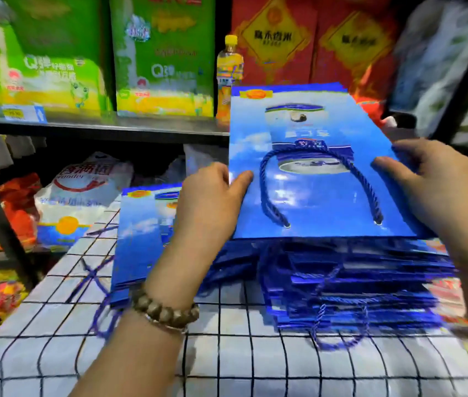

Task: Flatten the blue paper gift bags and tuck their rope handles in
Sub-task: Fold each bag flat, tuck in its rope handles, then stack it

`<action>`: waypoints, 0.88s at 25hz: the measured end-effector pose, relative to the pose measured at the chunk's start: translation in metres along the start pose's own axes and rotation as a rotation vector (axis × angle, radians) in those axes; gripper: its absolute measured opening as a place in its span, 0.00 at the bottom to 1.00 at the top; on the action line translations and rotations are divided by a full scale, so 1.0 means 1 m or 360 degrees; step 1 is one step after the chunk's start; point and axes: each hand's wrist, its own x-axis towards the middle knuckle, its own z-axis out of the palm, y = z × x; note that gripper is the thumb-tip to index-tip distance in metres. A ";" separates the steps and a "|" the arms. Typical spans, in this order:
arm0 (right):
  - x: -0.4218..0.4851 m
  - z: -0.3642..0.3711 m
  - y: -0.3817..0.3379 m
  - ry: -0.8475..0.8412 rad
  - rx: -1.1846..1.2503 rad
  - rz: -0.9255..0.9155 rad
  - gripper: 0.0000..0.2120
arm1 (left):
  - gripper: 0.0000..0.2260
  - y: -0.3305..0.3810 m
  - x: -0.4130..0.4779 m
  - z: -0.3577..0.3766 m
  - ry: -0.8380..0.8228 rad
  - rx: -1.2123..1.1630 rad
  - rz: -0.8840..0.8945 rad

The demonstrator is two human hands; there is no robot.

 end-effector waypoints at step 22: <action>-0.034 0.039 0.035 -0.1187 -0.0078 -0.0103 0.19 | 0.20 0.013 -0.034 0.084 -0.1223 0.0251 0.0364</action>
